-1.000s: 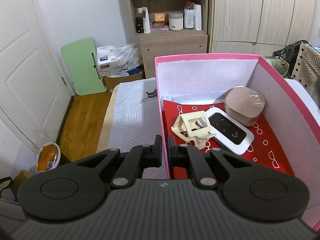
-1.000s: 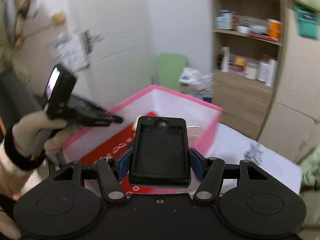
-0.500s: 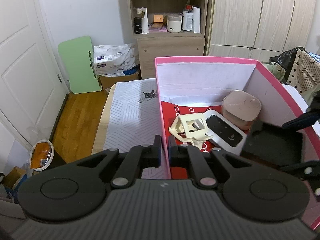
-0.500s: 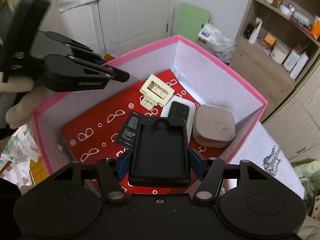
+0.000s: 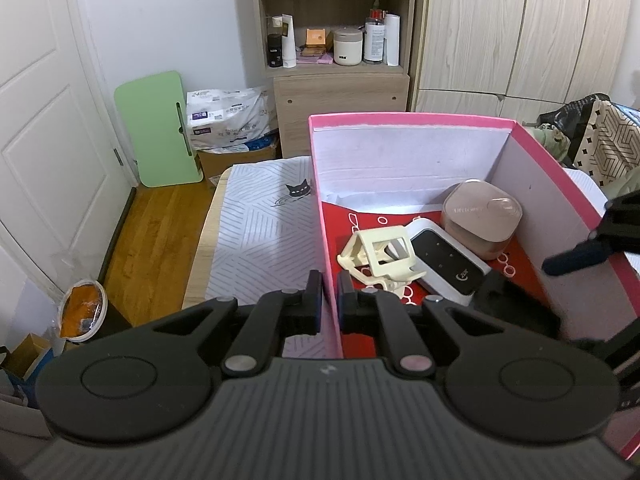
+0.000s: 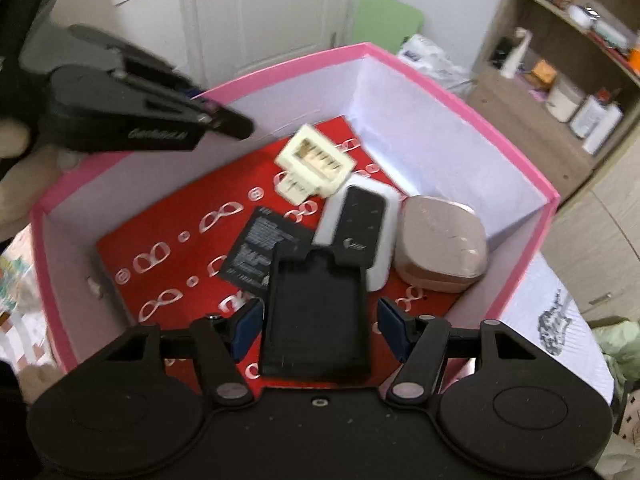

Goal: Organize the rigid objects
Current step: 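Carry the black phone case into the box and release it, then move the right gripper back and grasp the yellow starfish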

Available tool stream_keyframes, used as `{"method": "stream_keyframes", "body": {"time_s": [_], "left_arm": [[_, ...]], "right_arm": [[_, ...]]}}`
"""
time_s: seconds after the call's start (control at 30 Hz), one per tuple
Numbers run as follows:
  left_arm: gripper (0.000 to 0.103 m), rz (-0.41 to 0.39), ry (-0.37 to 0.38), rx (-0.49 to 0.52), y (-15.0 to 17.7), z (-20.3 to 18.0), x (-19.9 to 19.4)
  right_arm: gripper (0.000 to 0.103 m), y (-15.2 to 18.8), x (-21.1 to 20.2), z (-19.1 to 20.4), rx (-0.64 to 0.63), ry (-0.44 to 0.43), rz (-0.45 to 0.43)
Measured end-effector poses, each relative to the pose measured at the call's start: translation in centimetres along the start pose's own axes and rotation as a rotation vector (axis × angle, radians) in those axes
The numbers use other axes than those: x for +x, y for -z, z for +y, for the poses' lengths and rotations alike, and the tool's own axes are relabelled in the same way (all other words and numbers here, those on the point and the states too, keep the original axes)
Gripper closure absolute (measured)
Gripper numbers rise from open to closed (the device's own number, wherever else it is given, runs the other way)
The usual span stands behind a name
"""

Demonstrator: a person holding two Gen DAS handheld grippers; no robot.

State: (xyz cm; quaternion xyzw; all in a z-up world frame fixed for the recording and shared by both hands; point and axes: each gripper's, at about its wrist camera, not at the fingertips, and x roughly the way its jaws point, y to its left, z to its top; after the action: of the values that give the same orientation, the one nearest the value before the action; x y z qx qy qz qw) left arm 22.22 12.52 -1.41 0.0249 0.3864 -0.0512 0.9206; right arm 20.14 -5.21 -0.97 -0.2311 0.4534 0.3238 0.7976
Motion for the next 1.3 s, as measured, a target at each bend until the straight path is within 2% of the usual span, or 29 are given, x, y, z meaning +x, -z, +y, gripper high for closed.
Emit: {"method": "stream_keyframes", "body": {"time_s": [0.27, 0.43, 0.53, 0.7, 0.9, 1.13, 1.3], "left_arm": [[0.096, 0.001, -0.002, 0.004, 0.1, 0.0, 0.0], [0.096, 0.007, -0.008, 0.01, 0.0, -0.1, 0.0], [0.096, 0.02, -0.01, 0.013, -0.1, -0.2, 0.1], [0.096, 0.031, -0.017, 0.025, -0.3, -0.4, 0.3], [0.096, 0.031, -0.013, 0.02, -0.3, -0.3, 0.3], [0.096, 0.042, -0.018, 0.026, -0.3, -0.4, 0.5], [0.096, 0.047, -0.013, 0.019, -0.3, -0.3, 0.5]], "right_arm": [[0.034, 2.6, -4.9, -1.9, 0.098, 0.036, -0.213], [0.034, 5.4, -7.6, -4.1, 0.209, 0.023, -0.317], [0.034, 7.9, -8.9, -5.5, 0.258, 0.066, -0.394], [0.034, 11.9, -8.9, -7.9, 0.356, 0.104, -0.36], [0.034, 15.6, -7.0, -9.2, 0.449, 0.031, -0.329], [0.036, 16.8, -3.7, -8.3, 0.488, -0.097, -0.288], [0.036, 16.3, -1.3, -7.6, 0.439, -0.106, -0.277]]}}
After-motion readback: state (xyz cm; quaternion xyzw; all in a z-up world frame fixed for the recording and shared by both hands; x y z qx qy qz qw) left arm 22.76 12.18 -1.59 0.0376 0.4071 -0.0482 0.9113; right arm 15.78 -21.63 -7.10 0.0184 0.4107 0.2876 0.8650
